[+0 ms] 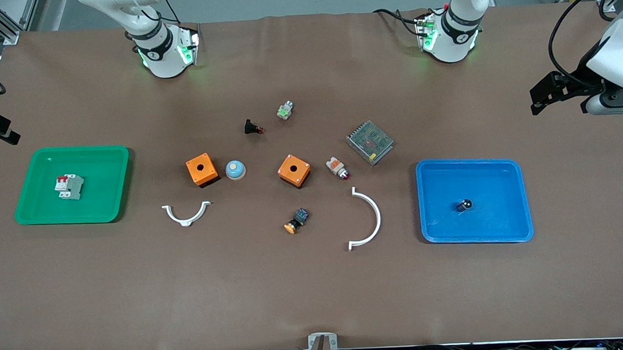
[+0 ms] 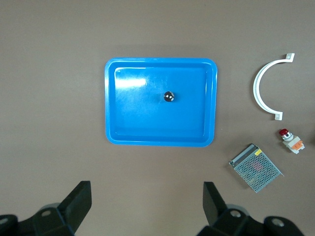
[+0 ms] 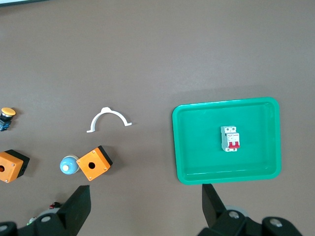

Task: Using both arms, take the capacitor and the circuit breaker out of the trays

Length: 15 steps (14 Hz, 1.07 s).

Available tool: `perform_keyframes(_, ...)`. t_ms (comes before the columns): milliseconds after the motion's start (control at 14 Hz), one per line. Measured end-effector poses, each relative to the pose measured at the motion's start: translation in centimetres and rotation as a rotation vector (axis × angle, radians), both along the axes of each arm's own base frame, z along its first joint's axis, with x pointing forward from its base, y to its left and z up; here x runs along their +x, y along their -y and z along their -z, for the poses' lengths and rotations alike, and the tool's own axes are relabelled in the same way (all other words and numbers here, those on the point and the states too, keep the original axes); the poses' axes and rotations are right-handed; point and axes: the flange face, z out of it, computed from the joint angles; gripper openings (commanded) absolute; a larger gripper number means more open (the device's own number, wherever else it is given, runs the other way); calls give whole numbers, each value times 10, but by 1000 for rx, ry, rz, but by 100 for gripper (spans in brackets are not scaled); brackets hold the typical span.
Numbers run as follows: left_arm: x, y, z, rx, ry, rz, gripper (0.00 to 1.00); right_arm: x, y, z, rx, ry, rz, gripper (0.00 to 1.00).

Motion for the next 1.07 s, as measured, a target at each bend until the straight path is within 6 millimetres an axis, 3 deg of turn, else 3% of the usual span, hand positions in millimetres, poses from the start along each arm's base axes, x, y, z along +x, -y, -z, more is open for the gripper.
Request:
perform_keyframes(429, 1, -2, -1, 0, 2, -3, 100, 0, -1, 0, -1, 0, -2, 100)
perform_keyframes(571, 6, -6, 10, 0, -21, -12, 100, 3, -1, 4, 0, -8, -2, 100)
perform_keyframes(786, 29, -13, 61, -1, -78, -23, 100, 10, 0, 18, 0, -33, -1, 100)
perform_keyframes(1071, 52, -11, 164, -14, -39, -18, 100, 19, 7, 39, -23, -75, 8, 100)
